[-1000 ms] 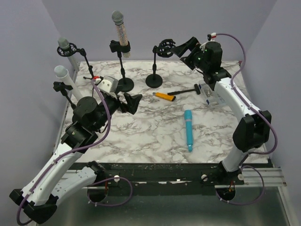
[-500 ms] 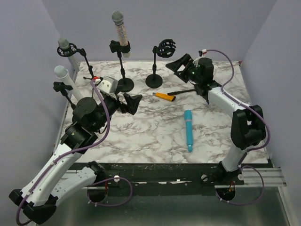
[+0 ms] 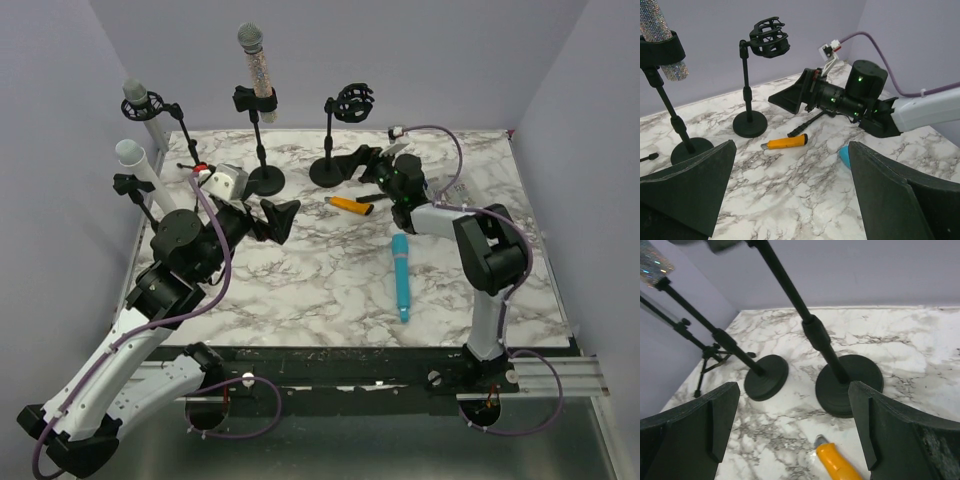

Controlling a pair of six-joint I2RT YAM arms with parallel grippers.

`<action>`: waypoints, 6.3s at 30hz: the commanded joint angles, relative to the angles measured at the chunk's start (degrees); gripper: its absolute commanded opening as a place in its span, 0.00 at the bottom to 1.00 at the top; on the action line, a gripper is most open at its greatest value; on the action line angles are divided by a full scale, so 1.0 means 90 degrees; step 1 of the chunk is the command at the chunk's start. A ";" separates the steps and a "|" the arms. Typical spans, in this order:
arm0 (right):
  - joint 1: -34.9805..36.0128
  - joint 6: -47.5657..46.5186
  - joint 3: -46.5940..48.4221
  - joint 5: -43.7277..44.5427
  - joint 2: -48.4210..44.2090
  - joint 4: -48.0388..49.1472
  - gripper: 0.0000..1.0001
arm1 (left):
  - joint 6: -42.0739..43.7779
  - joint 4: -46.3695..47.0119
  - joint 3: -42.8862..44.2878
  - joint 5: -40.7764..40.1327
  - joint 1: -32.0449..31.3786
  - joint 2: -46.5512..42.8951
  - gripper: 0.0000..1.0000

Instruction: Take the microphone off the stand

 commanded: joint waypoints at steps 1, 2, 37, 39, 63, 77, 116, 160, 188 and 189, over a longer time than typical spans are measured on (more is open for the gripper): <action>0.0053 -0.0529 0.0314 0.0737 0.1018 0.1598 1.00 | 0.0167 0.0169 -0.0058 -0.0203 -0.0050 -0.0044 0.98; 0.0082 -0.0583 0.0508 0.0868 0.1184 0.1605 0.99 | 0.0173 0.0168 -0.0058 -0.0215 -0.0045 -0.0032 0.98; 0.0541 -0.1038 0.5569 0.0643 0.4781 0.0211 0.56 | 0.0383 0.0164 -0.0107 -0.0693 -0.0048 0.0271 0.98; 0.0565 -0.1048 0.5614 0.0506 0.4805 0.0173 0.49 | 0.0388 0.0169 -0.0118 -0.0710 -0.0045 0.0256 0.98; 0.1268 -0.0852 0.0880 -0.3102 0.2056 0.1072 0.01 | 0.0527 0.0411 -0.0357 -0.1336 -0.0053 -0.0264 0.98; 0.1533 -0.0436 -0.2545 -0.4509 0.0573 0.2255 0.11 | 0.0489 0.0637 -0.0566 -0.1780 -0.0112 -0.0726 0.99; 0.1521 0.1830 -0.4732 -0.0264 -0.6585 -0.5367 1.00 | -0.3768 -0.0803 0.0894 0.3966 0.1615 0.2077 0.98; 0.1514 0.1247 -0.4208 0.0906 -0.6644 -0.5977 1.00 | -0.4049 0.0207 -0.1345 0.3237 0.1800 0.3256 0.20; 0.1519 0.0922 -0.3367 -0.0114 -0.6413 -0.5856 1.00 | -0.2640 -0.1579 0.0654 0.3306 0.2176 0.2125 0.98; 0.1515 0.0820 -0.3473 -0.0276 -0.6438 -0.5596 1.00 | -0.2560 -0.1567 0.0743 0.3409 0.2215 0.2069 0.99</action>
